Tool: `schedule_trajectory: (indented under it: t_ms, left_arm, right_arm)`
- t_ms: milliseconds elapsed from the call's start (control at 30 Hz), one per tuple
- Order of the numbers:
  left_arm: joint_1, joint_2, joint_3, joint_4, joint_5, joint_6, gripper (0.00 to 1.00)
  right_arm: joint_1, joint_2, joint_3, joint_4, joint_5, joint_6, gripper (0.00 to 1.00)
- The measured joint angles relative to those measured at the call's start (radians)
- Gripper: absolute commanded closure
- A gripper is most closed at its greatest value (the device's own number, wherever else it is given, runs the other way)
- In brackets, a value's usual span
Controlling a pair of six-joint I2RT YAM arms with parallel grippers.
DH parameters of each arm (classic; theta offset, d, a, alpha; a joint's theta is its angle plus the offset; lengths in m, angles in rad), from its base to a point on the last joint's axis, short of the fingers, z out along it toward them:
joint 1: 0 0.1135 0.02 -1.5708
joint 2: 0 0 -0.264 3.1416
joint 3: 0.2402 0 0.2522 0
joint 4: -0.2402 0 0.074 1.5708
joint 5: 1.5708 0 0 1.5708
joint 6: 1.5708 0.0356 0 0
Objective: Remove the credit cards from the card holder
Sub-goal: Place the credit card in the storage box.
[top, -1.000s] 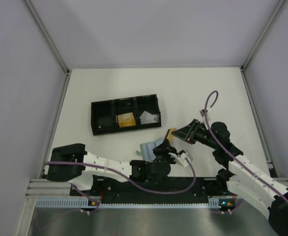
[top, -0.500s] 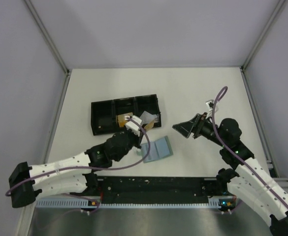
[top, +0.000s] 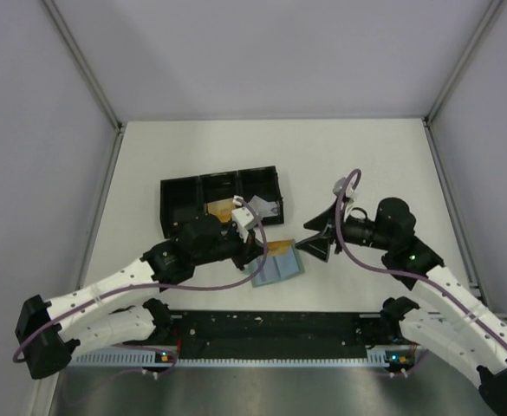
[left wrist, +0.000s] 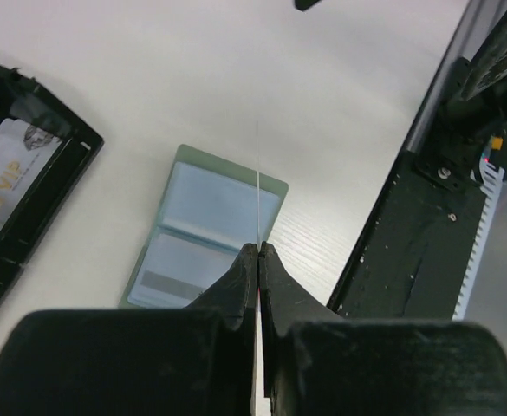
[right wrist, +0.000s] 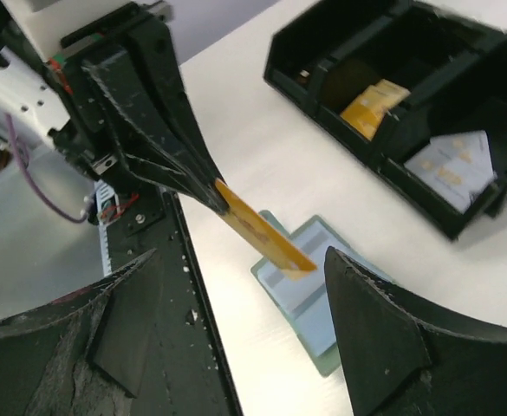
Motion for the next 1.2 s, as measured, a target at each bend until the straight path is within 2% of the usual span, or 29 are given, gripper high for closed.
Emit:
schedule_trajectory:
  t_ms: [100, 333, 567, 700, 767, 833, 867, 1000, 1100, 1200]
  left_arm:
    - [0.000, 0.033, 0.084, -0.088, 0.076, 0.072, 1.00]
    - [0.000, 0.087, 0.269, -0.247, 0.185, 0.241, 1.00]
    - [0.000, 0.117, 0.338, -0.354, 0.249, 0.325, 1.00]
    - [0.000, 0.126, 0.342, -0.383, 0.278, 0.343, 1.00]
    - [0.000, 0.126, 0.344, -0.392, 0.285, 0.345, 0.99]
    - [0.005, 0.126, 0.346, -0.396, 0.285, 0.348, 0.90]
    - [0.006, 0.126, 0.348, -0.397, 0.284, 0.348, 0.81]
    - [0.006, 0.117, 0.348, -0.391, 0.247, 0.327, 0.29]
    - [0.006, 0.065, 0.322, -0.350, 0.154, 0.285, 0.18]
    - [0.006, -0.054, 0.238, -0.252, 0.035, 0.211, 0.18]
  right_arm:
    - [0.039, 0.061, 0.087, -0.042, -0.050, -0.120, 0.27]
    - [0.161, 0.230, 0.248, -0.154, -0.124, -0.392, 0.40]
    - [0.203, 0.319, 0.286, -0.247, -0.168, -0.508, 0.71]
    - [0.213, 0.342, 0.286, -0.270, -0.172, -0.532, 0.98]
    - [0.213, 0.351, 0.291, -0.282, -0.177, -0.539, 1.00]
    - [0.215, 0.357, 0.298, -0.289, -0.186, -0.539, 1.00]
    - [0.216, 0.357, 0.299, -0.288, -0.186, -0.538, 1.00]
    - [0.217, 0.356, 0.297, -0.256, -0.170, -0.505, 1.00]
    - [0.210, 0.327, 0.249, -0.124, -0.121, -0.415, 1.00]
    - [0.192, 0.259, 0.137, 0.092, -0.054, -0.265, 1.00]
